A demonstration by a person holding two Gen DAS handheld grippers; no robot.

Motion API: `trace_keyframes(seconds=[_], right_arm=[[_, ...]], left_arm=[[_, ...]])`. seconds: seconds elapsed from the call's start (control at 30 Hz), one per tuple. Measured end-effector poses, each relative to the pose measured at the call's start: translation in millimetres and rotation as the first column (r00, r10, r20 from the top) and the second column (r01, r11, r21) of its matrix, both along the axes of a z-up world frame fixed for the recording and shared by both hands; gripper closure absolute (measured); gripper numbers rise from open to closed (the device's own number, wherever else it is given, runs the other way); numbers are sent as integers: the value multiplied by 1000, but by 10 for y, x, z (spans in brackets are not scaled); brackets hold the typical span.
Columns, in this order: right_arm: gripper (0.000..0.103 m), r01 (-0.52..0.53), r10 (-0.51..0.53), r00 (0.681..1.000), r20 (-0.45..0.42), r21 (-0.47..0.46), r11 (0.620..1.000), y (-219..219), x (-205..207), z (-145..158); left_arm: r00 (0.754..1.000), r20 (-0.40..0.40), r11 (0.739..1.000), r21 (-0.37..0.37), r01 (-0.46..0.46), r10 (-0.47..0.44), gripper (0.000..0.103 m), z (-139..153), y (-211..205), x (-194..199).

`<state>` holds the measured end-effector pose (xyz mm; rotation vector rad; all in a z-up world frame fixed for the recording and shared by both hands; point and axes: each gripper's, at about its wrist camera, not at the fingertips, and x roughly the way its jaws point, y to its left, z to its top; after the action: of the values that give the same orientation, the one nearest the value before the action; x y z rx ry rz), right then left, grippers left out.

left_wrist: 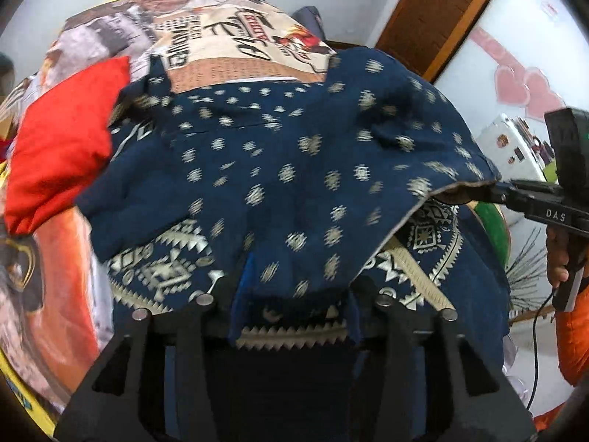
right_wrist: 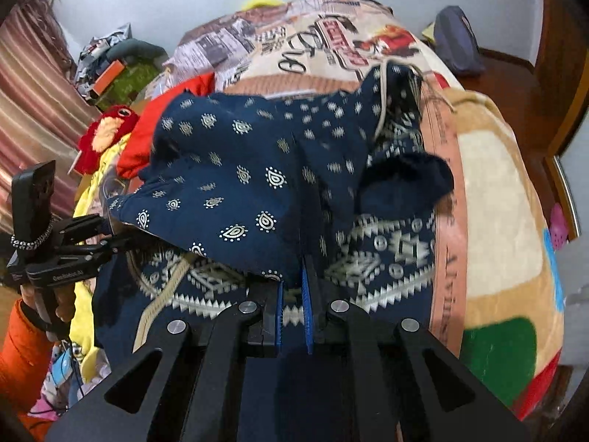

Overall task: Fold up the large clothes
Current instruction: 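Lay the hood flat on the body and open both tools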

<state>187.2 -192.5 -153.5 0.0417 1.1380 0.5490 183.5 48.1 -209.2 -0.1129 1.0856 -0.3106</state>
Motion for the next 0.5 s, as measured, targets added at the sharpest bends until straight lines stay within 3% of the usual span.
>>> trace_keyframes(seconds=[0.13,0.23,0.3,0.37,0.4,0.5], right_arm=[[94,0,0,1000,20,16,1000,-65,-71,162],[92,-16,14,996,88,24,1000,-91,-132,366],[84,-15,10,988,154,27,1000,-86,-129,554],[63,-6,-1,979,205,36,999,-55,-99,680],[59,0,-10,972,235,45,999,-18,-60,754],[55,4,-21,960,279,61,998,144,54,847]], left_arm=[[999,40,999,1,-35,35,58,176,155,-131],[993,104,998,21,-51,48,52,402,251,-200],[985,157,997,31,-70,64,46,573,316,-208],[978,192,996,24,-90,84,41,694,362,-136],[974,203,995,16,-103,98,40,738,384,-94],[973,196,992,-8,-125,124,40,769,386,110]])
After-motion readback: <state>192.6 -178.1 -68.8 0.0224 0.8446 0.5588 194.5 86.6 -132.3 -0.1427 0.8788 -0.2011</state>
